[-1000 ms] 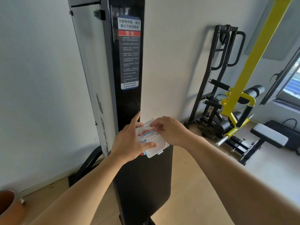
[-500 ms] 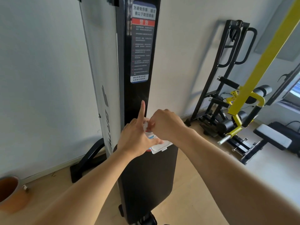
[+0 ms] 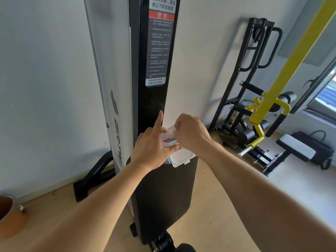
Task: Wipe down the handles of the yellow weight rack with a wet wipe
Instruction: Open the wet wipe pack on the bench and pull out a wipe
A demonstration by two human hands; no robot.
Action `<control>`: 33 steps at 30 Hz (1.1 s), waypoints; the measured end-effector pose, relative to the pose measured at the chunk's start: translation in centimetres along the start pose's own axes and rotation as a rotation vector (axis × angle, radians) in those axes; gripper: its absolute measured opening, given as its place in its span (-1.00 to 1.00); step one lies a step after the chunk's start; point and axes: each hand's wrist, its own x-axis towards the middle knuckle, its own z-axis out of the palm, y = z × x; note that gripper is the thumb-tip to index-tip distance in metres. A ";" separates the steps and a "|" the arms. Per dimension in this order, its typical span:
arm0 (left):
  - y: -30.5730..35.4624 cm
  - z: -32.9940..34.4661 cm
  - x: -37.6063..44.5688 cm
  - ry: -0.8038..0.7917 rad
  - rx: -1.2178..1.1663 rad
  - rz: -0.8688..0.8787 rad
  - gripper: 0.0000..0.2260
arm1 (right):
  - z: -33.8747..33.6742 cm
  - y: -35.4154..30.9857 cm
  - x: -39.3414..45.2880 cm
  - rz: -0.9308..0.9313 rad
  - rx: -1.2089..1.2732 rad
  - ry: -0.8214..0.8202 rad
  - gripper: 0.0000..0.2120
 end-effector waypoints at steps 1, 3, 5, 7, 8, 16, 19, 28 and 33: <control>-0.2 0.1 0.0 0.008 0.019 0.005 -0.06 | -0.4 0.6 0.2 0.028 0.094 0.005 -0.82; -0.4 0.2 0.0 0.033 0.062 0.030 -0.21 | -1.0 2.0 0.7 0.084 0.178 0.010 -0.79; -0.5 0.3 0.0 0.039 0.104 0.041 -0.31 | -0.8 3.3 1.0 0.170 0.218 0.014 -0.80; -0.4 0.5 0.0 0.025 0.131 0.041 -0.38 | -0.1 4.0 1.1 0.227 0.272 0.033 -0.81; -0.4 0.6 -0.1 0.022 0.131 0.041 -0.41 | 0.3 4.2 1.1 0.228 0.287 0.045 -0.81; 0.1 0.1 -0.1 -0.002 0.061 0.017 -0.46 | 1.0 4.9 0.6 -0.402 -0.092 0.111 -0.83; 0.2 0.0 -0.3 -0.011 0.053 -0.003 -0.45 | 0.2 4.9 0.3 -0.405 -0.146 0.028 -0.75; 0.3 -0.3 -0.2 -0.037 0.046 0.002 -0.45 | -0.9 3.0 0.9 -0.299 -0.186 -0.105 -0.80; 0.3 -0.3 -0.1 -0.052 0.066 0.014 -0.43 | -0.6 2.5 2.6 -0.351 -0.299 -0.190 -0.90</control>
